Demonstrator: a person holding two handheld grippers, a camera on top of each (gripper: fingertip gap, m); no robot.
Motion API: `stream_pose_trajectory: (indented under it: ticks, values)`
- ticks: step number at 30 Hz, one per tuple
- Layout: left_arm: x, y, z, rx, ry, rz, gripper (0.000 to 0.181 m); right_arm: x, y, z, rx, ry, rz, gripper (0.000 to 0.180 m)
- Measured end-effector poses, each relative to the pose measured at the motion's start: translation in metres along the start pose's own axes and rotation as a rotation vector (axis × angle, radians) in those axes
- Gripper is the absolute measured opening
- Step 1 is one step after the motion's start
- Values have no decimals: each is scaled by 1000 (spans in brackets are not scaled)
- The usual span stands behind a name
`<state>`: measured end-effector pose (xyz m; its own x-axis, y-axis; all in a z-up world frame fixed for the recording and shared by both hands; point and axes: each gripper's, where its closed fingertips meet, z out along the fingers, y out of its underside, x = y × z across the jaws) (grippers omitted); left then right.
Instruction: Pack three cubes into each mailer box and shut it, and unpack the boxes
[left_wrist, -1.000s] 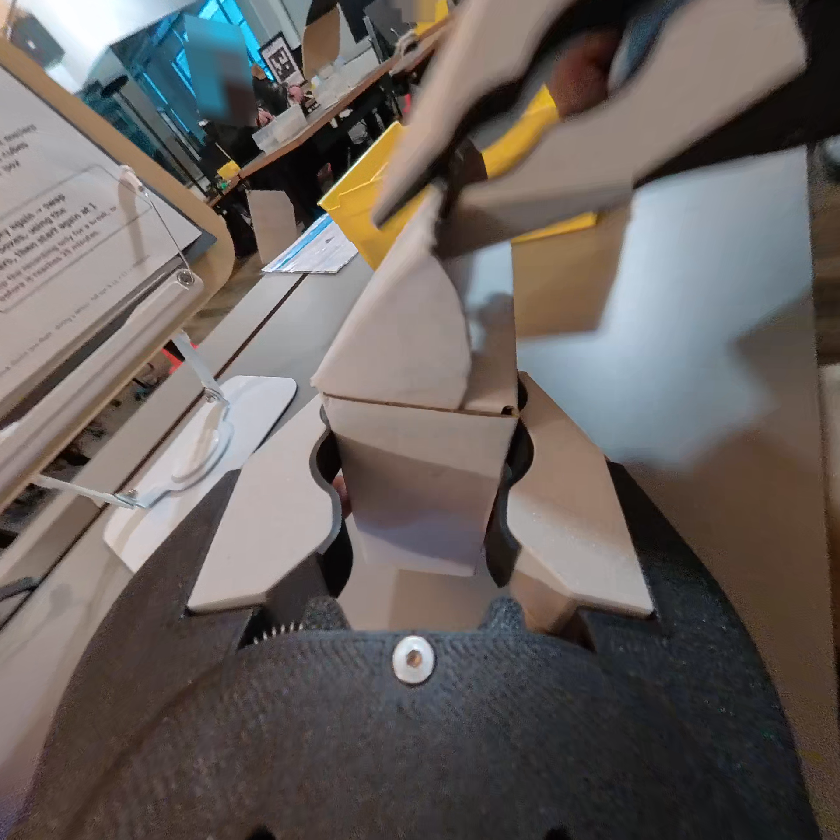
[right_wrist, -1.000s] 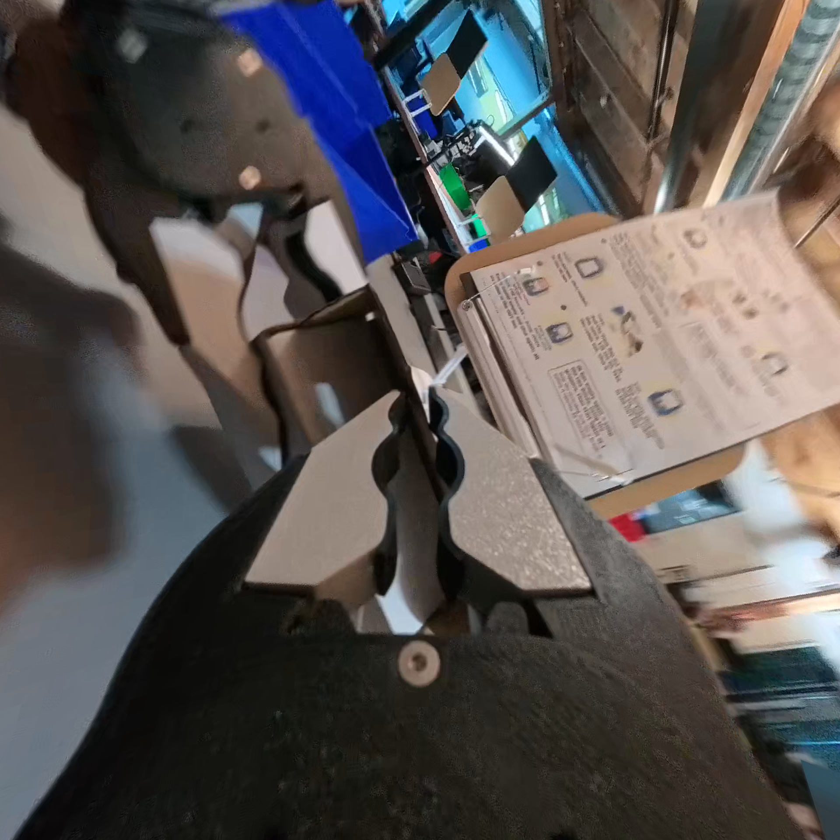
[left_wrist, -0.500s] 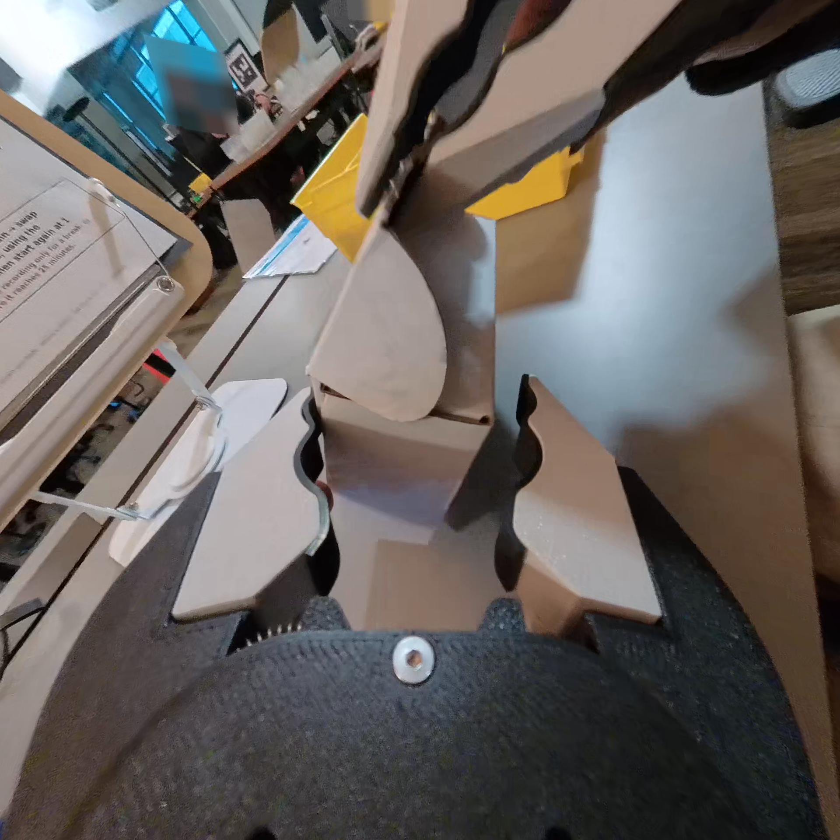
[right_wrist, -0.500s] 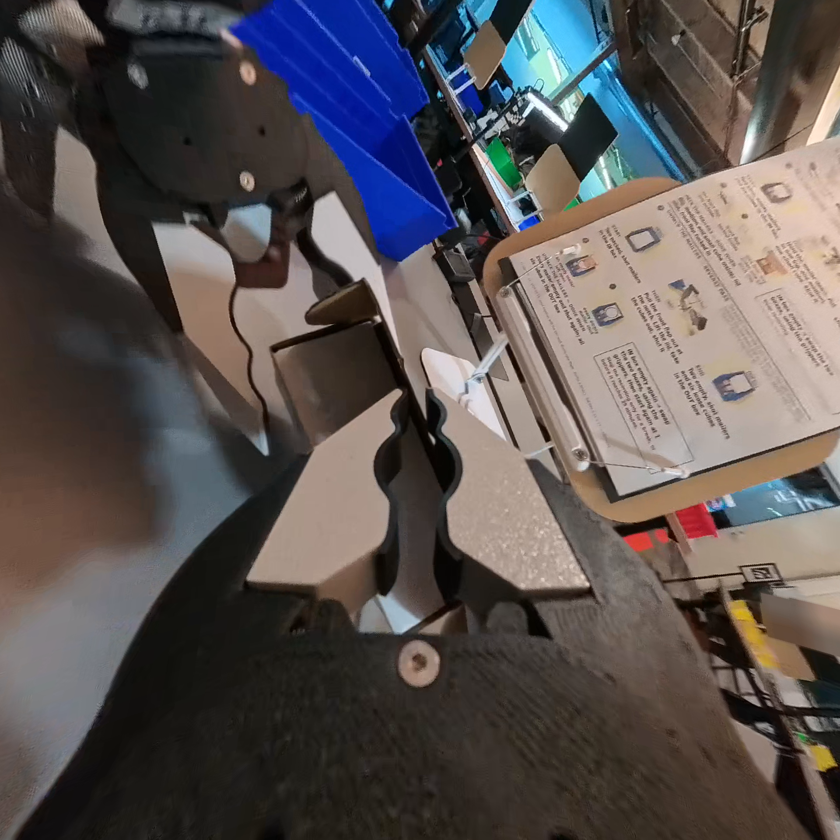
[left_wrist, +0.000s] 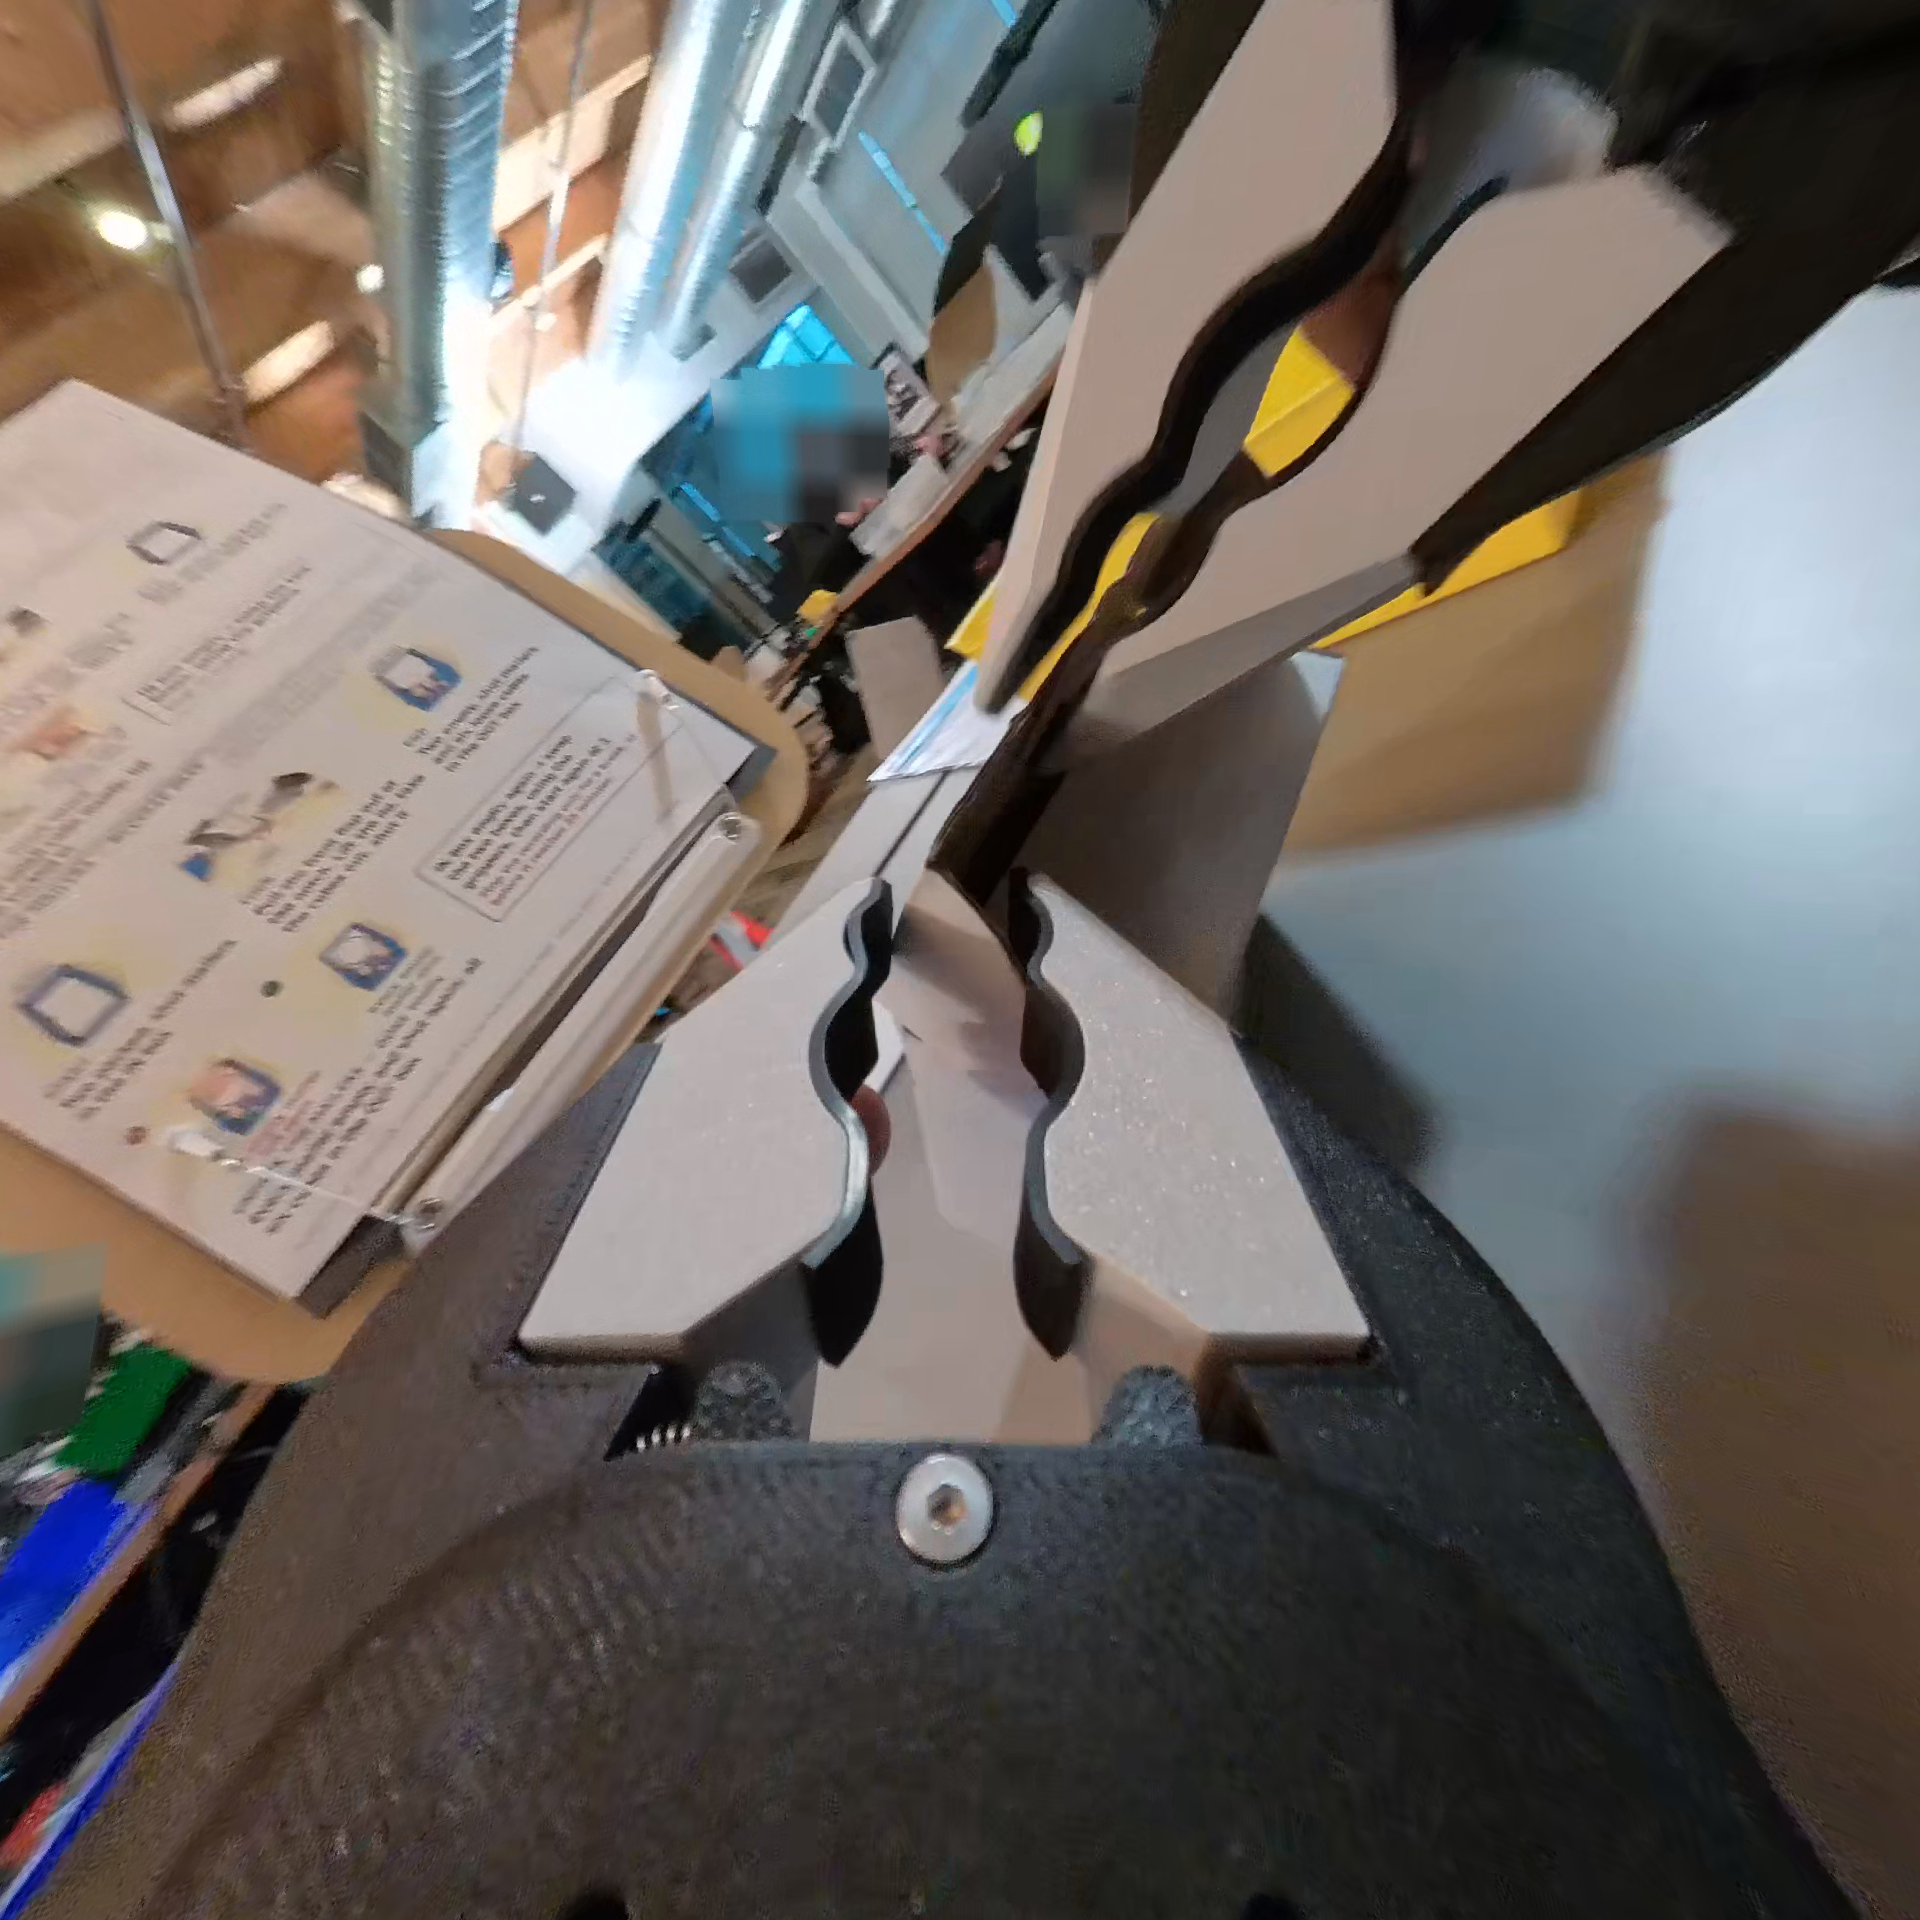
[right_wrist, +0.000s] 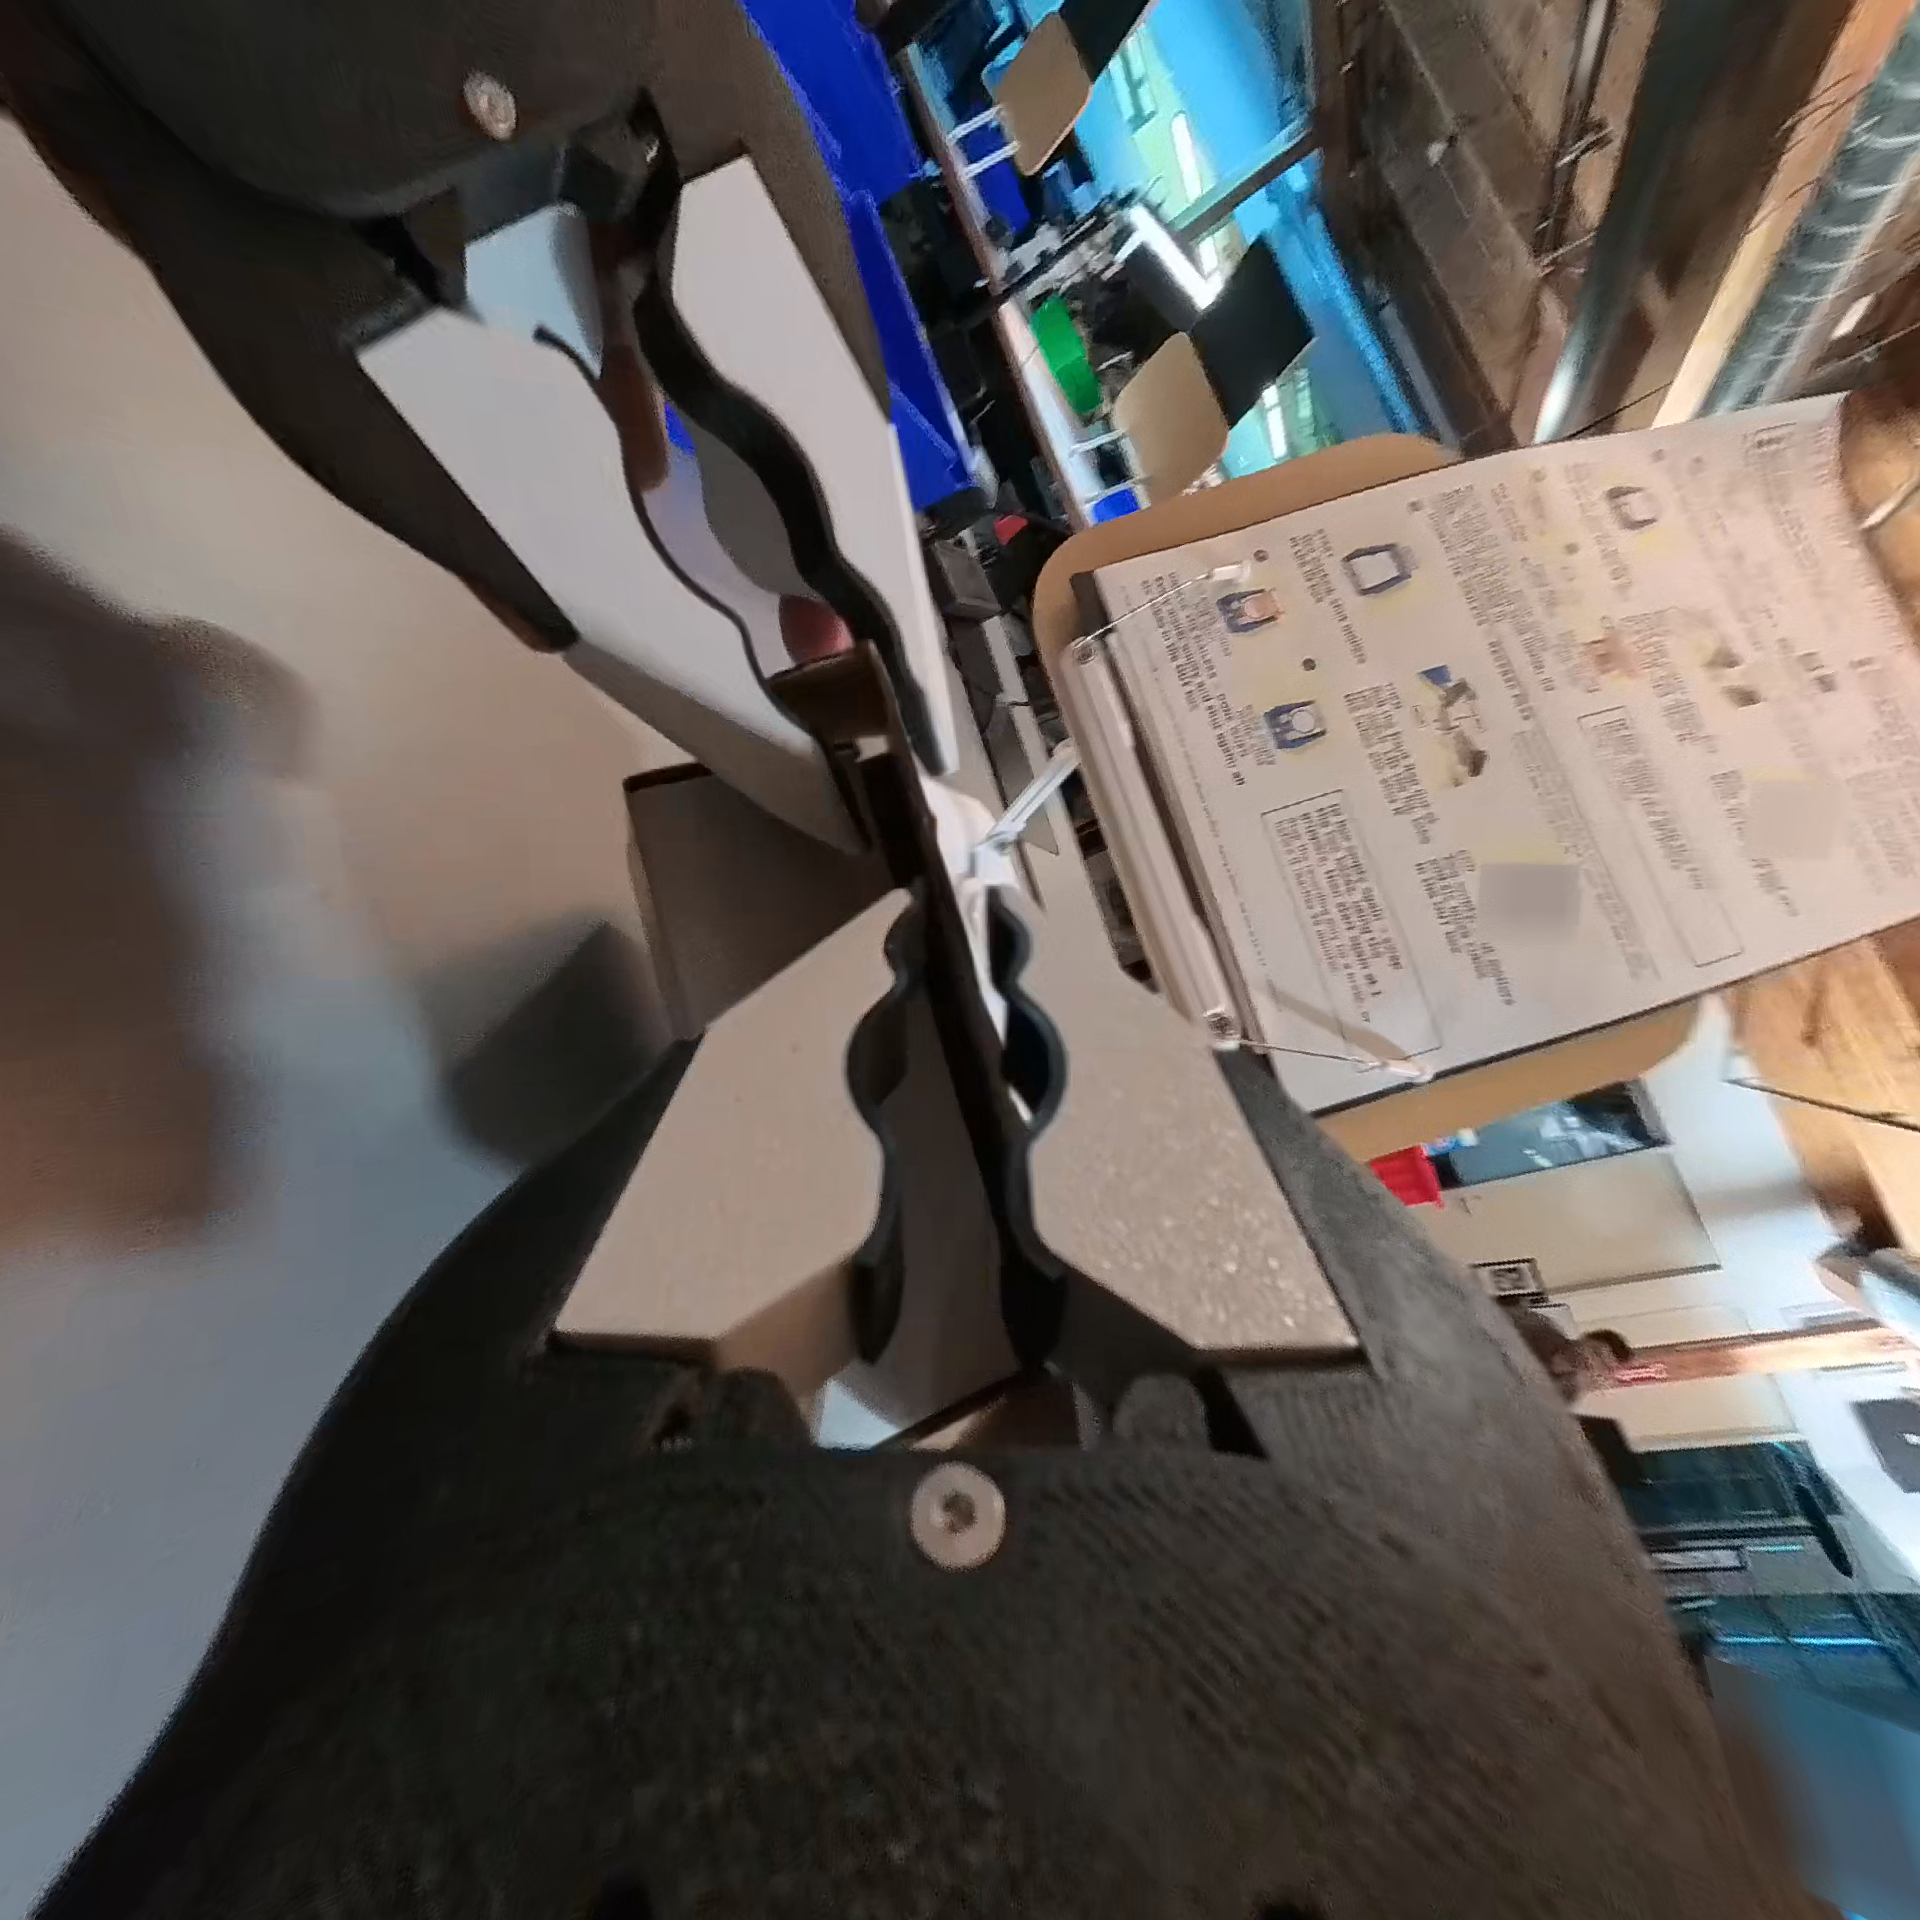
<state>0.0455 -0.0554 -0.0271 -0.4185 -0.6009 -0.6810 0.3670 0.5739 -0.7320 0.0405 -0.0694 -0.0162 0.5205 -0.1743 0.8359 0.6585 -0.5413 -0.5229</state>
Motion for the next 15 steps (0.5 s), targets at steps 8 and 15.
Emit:
stream_pose_trajectory:
  ticks: [8, 15]
  values:
    - [-15, 7, 0, -72, -85, 14, 2, -17, -16, -37, 82, 54, 34, 30]
    - [-8, 0, 2, -61, -72, 36, 1, -16, 25, -22, -63, 44, 223, 30]
